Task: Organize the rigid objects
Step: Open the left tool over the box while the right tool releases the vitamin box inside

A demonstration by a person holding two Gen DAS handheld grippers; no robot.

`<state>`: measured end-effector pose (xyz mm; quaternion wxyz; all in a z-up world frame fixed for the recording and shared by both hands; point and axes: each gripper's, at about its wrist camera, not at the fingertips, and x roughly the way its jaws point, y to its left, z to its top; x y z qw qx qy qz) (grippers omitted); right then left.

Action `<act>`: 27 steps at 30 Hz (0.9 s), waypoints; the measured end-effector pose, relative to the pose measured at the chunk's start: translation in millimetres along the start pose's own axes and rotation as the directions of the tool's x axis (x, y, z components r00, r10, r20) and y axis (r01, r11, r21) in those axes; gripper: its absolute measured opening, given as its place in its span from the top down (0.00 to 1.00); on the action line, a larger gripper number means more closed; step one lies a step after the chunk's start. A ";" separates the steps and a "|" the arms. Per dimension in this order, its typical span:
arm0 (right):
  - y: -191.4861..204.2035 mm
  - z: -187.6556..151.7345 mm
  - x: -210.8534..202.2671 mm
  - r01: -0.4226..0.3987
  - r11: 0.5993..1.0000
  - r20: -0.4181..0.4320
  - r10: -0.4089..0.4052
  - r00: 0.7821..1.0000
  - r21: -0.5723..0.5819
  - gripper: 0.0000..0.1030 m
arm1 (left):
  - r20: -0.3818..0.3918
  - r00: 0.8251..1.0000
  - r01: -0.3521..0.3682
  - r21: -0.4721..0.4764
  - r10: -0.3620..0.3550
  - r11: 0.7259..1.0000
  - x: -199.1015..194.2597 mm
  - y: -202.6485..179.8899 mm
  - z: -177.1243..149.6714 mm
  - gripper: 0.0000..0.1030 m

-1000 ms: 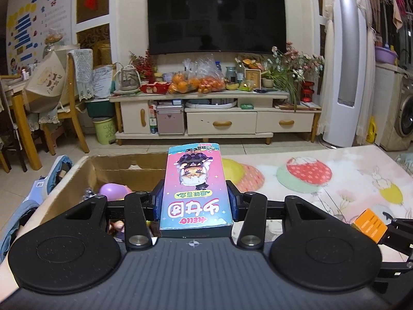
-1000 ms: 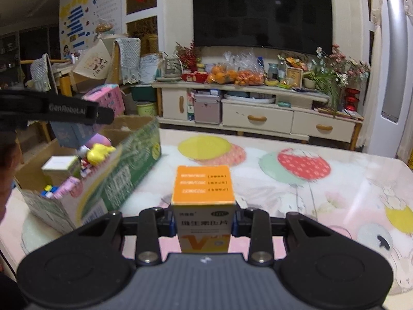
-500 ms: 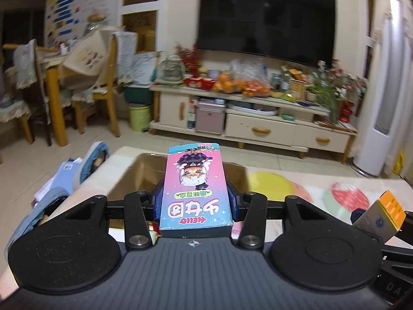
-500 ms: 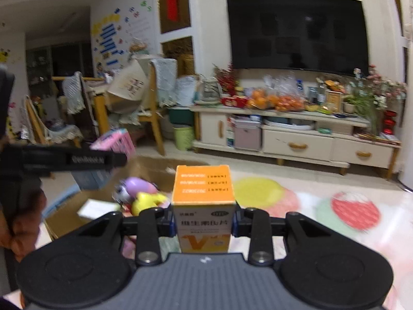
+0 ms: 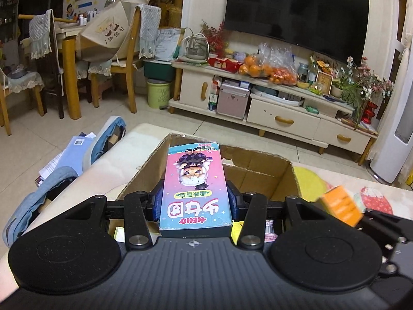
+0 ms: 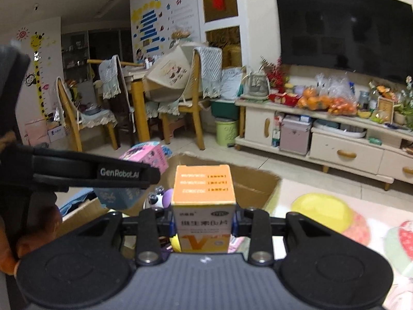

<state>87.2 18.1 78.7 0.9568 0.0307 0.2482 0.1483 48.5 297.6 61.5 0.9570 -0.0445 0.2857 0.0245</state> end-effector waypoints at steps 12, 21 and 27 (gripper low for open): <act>-0.4 -13.3 -14.6 -0.004 0.999 0.013 0.004 1.000 0.034 0.32 | 0.006 0.999 -0.039 0.006 0.039 0.999 -11.7 9.0 9.7 0.00; -15.1 -20.3 -64.3 0.205 0.968 0.085 -0.219 0.972 0.145 0.12 | 0.051 0.999 -0.024 0.066 0.020 0.998 -49.1 -1.0 -3.6 0.00; -28.3 -31.1 -86.4 0.274 0.930 0.069 -0.299 0.952 0.246 0.10 | 0.054 0.998 -0.022 0.092 0.017 0.996 -61.0 -4.5 -15.7 0.00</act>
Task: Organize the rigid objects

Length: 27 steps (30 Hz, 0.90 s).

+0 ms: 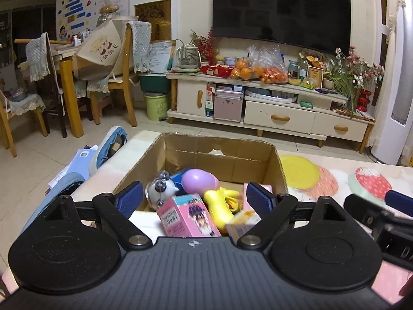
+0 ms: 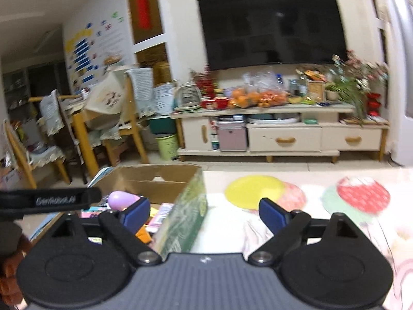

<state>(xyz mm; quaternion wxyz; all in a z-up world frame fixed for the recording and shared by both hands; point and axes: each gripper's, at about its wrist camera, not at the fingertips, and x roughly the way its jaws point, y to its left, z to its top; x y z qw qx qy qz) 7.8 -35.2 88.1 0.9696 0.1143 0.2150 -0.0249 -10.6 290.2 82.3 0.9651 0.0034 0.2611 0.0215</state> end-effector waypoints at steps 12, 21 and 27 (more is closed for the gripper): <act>3.4 -11.2 -32.7 0.032 0.999 -0.013 -0.032 0.999 -0.018 0.09 | -0.017 1.000 -0.007 0.015 0.007 1.000 -22.7 -7.0 -13.5 0.00; 12.0 -22.2 -60.1 0.038 0.998 -0.025 -0.039 0.999 -0.055 0.09 | -0.015 1.000 -0.010 0.016 0.010 1.000 -41.5 -5.9 -19.4 0.00; 16.7 -25.3 -75.3 0.023 0.998 -0.027 -0.024 0.999 -0.051 0.09 | -0.024 1.000 -0.017 0.038 0.018 0.999 -46.4 -9.5 -25.3 0.00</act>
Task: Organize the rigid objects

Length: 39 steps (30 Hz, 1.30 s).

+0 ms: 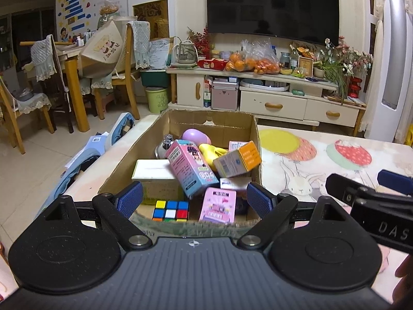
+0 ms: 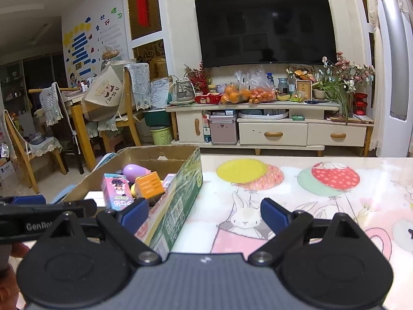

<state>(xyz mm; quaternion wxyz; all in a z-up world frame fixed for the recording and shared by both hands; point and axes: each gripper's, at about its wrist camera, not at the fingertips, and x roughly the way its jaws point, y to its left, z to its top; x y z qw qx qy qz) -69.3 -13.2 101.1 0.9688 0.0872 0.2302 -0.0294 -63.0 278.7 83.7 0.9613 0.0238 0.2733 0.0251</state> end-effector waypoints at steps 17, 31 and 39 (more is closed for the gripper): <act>16.3 -7.5 -36.5 -0.008 0.999 0.032 0.009 0.999 -0.038 0.09 | 0.055 0.998 -0.011 0.000 0.011 1.000 -9.9 -0.8 -8.3 0.00; 24.4 -14.7 -43.6 -0.003 0.998 0.040 0.006 0.999 -0.066 0.09 | 0.060 0.997 -0.038 -0.014 0.039 0.999 -8.1 -3.8 -14.4 0.00; 23.7 -18.5 -41.7 -0.002 0.998 0.035 0.004 0.999 -0.067 0.09 | 0.059 0.997 -0.054 -0.010 0.054 0.999 -9.5 -5.9 -17.3 0.00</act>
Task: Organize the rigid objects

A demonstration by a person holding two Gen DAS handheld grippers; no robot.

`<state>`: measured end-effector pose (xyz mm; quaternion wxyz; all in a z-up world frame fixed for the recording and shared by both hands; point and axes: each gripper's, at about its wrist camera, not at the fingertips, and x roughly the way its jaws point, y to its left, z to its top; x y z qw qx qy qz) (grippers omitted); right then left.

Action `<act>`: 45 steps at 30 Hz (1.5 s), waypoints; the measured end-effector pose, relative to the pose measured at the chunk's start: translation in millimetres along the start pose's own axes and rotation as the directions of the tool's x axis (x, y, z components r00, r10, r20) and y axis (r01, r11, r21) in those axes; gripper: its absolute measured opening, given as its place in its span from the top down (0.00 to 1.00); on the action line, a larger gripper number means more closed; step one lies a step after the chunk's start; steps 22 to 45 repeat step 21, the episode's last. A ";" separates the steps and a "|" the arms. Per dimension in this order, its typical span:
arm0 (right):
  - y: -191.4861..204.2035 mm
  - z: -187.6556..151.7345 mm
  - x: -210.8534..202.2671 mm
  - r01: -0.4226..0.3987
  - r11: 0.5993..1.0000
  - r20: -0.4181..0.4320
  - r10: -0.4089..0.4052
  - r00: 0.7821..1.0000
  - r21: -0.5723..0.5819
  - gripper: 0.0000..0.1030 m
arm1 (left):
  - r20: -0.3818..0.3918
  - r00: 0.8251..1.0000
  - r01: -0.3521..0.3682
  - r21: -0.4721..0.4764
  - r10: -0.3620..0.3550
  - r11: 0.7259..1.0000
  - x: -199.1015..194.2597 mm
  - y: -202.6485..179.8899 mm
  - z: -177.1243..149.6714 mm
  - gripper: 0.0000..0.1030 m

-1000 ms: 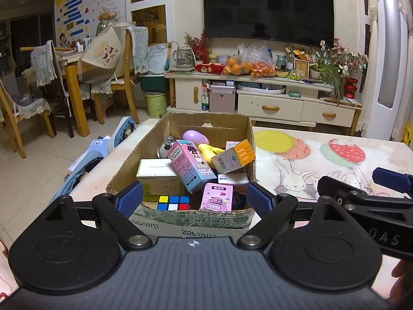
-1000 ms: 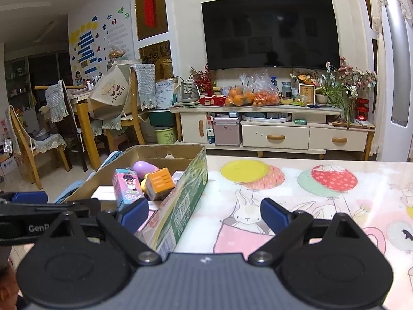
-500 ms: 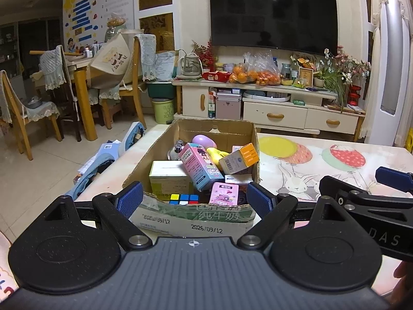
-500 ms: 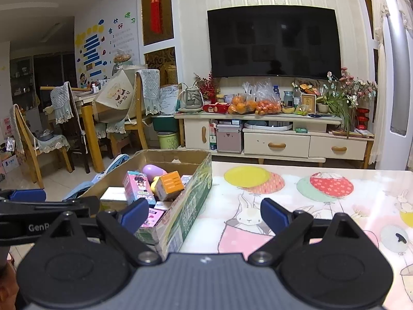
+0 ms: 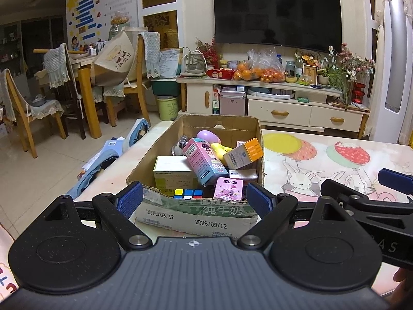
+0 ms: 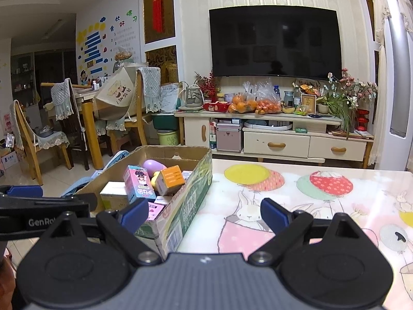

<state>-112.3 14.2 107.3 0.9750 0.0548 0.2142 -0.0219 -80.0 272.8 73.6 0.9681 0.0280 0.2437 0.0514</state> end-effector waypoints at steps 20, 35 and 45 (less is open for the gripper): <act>-54.5 -19.0 15.4 0.079 0.992 0.021 -0.081 0.997 0.097 0.09 | 0.001 0.999 0.042 0.068 -0.042 0.997 7.1 -39.9 -2.7 0.00; -66.2 -18.3 17.2 0.101 0.988 0.022 -0.104 0.994 0.116 0.09 | -0.002 0.999 0.052 0.072 -0.052 0.996 8.4 -47.2 -1.3 0.00; -66.2 -18.3 17.2 0.101 0.988 0.022 -0.104 0.994 0.116 0.09 | -0.002 0.999 0.052 0.072 -0.052 0.996 8.4 -47.2 -1.3 0.00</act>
